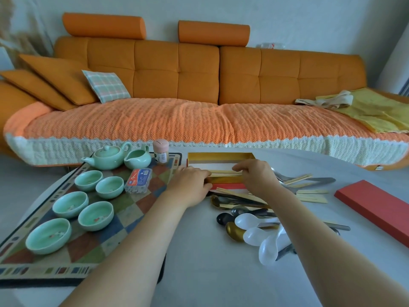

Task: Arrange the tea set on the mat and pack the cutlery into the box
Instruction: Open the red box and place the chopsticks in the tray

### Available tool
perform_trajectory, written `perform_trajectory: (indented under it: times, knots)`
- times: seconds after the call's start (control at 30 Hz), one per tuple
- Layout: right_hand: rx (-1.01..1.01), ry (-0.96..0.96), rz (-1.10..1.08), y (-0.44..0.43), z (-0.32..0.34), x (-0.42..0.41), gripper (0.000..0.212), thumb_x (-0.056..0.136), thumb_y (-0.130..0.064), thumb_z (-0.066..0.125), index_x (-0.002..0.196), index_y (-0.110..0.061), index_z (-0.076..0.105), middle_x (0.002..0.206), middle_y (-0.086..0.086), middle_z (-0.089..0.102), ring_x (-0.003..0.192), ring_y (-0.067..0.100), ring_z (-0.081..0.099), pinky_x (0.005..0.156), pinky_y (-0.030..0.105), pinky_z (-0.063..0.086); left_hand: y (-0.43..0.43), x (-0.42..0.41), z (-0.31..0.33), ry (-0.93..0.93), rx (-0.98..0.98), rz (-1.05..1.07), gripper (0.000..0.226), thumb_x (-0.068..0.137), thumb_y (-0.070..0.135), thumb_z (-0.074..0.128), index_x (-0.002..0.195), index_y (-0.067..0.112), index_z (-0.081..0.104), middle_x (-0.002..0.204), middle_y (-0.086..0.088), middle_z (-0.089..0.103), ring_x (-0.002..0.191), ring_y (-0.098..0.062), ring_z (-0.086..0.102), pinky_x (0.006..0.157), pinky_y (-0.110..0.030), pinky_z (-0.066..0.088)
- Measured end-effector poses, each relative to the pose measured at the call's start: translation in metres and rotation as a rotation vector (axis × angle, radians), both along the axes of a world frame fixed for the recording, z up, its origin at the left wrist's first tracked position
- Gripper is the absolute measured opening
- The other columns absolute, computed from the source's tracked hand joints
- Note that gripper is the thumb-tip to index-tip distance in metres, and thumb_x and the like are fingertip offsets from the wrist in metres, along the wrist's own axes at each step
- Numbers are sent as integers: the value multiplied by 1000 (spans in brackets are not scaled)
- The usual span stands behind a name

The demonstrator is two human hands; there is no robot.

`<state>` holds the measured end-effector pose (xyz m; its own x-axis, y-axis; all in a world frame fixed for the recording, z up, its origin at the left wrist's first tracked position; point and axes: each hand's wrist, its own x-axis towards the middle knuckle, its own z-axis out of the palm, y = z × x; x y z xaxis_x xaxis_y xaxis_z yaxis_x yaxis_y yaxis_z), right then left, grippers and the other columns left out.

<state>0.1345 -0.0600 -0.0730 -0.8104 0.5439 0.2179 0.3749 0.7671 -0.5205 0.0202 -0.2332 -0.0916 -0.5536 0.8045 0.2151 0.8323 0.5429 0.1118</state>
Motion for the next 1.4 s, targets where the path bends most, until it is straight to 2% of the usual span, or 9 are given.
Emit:
perform_trajectory:
  times: [0.23, 0.4, 0.53, 0.63, 0.77, 0.9, 1.07, 1.23, 1.4]
  knots:
    - [88, -171, 131, -6, 5, 15, 36, 93, -25, 43, 117, -33, 69, 90, -9, 66, 70, 8, 59, 64, 26, 52, 4, 10, 4, -9, 16, -31, 41, 96, 44, 48, 136, 32, 51, 130, 5, 58, 117, -22, 51, 111, -41, 20]
    - [181, 39, 163, 0, 9, 28, 28, 88, -11, 54, 102, -25, 73, 103, -8, 62, 91, 11, 55, 80, 25, 45, 8, 19, 11, 22, 117, -50, 37, 99, 38, 47, 135, 29, 50, 133, 6, 53, 127, -20, 44, 111, -39, 21]
    - [204, -3, 158, 2, 22, 43, 29, 85, -8, 51, 78, -28, 71, 76, -17, 57, 68, 7, 53, 64, 27, 44, 14, 34, 14, 101, 265, -187, 15, 95, 21, 53, 105, 26, 63, 103, 8, 57, 104, -19, 52, 92, -33, 32]
    - [193, -150, 163, 2, 26, 58, 30, 88, -13, 50, 86, -30, 74, 69, -16, 56, 59, 5, 49, 61, 26, 48, 22, 49, 6, 30, 192, -287, 23, 96, 15, 52, 109, 24, 68, 104, 6, 62, 103, -19, 55, 90, -33, 40]
    - [240, -287, 176, -1, 23, 75, 33, 90, -20, 49, 103, -35, 74, 94, -20, 64, 79, -1, 53, 107, 27, 35, 31, 60, -1, -8, 49, -303, 38, 99, 15, 47, 134, 27, 58, 124, 3, 61, 115, -22, 52, 98, -36, 40]
    - [263, -308, 192, 3, 22, 83, 30, 89, -22, 57, 112, -33, 72, 118, -17, 66, 120, 2, 52, 115, 25, 24, 35, 60, 0, -58, 100, -256, 29, 98, 18, 53, 122, 25, 68, 115, 1, 65, 108, -22, 55, 94, -36, 45]
    - [273, -292, 183, 7, 18, 83, 22, 89, -28, 64, 108, -34, 74, 107, -18, 66, 76, -10, 46, 99, 20, 38, 33, 59, 5, -15, 154, -218, 18, 95, 30, 60, 110, 26, 70, 107, 6, 65, 100, -18, 56, 88, -32, 44]
    - [183, -261, 185, 10, 20, 78, 15, 91, -24, 60, 99, -29, 71, 87, -19, 62, 86, 5, 61, 83, 16, 44, 29, 52, 10, -143, 184, -177, 10, 95, 25, 60, 101, 27, 68, 102, 6, 66, 95, -16, 60, 84, -34, 50]
    - [152, -81, 145, 15, 21, 64, 26, 99, -18, 51, 118, -20, 69, 98, -9, 60, 87, 10, 55, 76, 22, 41, 17, 28, 21, -177, 391, -96, 9, 95, 21, 61, 99, 24, 68, 101, 10, 65, 94, -10, 55, 80, -27, 45]
